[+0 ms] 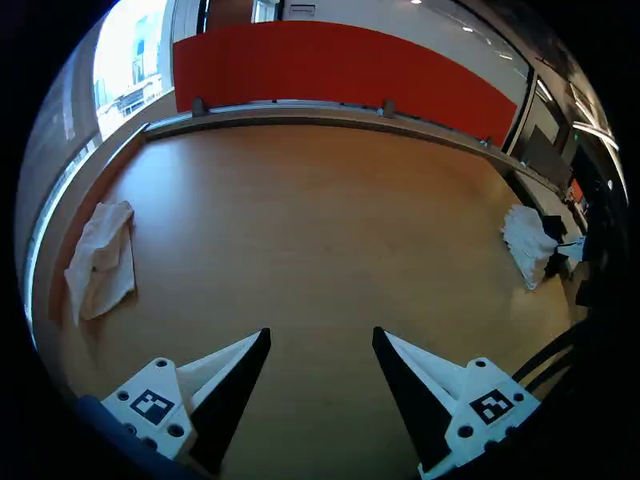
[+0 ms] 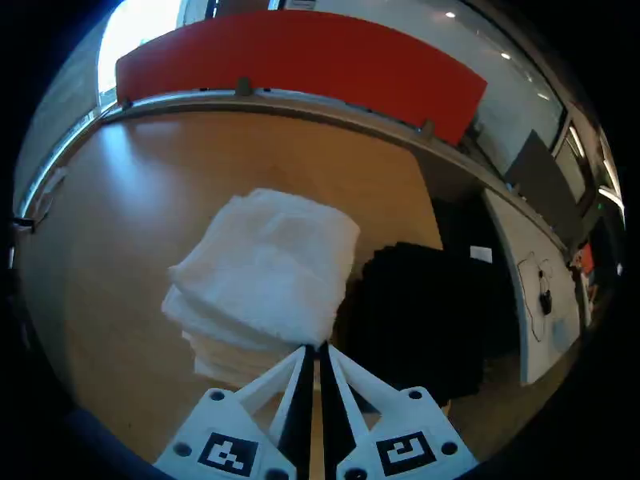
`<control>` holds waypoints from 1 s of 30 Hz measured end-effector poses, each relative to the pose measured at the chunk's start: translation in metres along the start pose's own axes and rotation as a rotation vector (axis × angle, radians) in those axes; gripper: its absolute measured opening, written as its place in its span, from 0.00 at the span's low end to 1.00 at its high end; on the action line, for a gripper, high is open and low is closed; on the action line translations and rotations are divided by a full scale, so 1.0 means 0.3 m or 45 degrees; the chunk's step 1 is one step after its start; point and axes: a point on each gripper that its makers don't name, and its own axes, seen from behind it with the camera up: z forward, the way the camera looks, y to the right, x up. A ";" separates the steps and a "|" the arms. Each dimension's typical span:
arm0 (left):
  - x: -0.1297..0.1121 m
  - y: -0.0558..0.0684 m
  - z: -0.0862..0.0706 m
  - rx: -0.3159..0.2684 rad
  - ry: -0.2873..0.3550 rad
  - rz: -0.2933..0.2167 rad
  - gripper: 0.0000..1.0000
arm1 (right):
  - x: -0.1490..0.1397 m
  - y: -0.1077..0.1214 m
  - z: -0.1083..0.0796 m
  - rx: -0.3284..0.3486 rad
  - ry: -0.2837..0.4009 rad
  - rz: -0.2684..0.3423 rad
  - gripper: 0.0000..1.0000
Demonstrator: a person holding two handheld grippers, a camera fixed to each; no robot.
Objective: Fold towel
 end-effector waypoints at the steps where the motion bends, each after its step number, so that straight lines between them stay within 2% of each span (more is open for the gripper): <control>1: 0.000 0.000 -0.001 0.000 0.000 0.003 0.95 | -0.012 -0.001 0.006 0.000 -0.008 0.005 0.05; 12: -0.008 0.000 -0.009 0.008 -0.008 0.016 0.95 | -0.108 -0.009 0.072 -0.001 -0.078 0.049 0.05; 21: -0.013 -0.003 -0.011 0.014 -0.010 0.008 0.95 | -0.098 -0.009 0.063 -0.015 -0.057 0.029 0.08; 23: -0.013 0.003 -0.010 0.009 -0.010 0.005 0.94 | -0.092 -0.013 0.052 -0.011 -0.047 0.029 0.13; 28: -0.009 0.014 -0.006 -0.002 -0.007 0.003 0.95 | -0.080 -0.021 0.016 -0.007 -0.020 0.033 0.38; 30: -0.008 0.018 -0.003 -0.004 -0.007 0.004 0.95 | -0.077 -0.019 0.003 -0.011 -0.011 0.034 0.42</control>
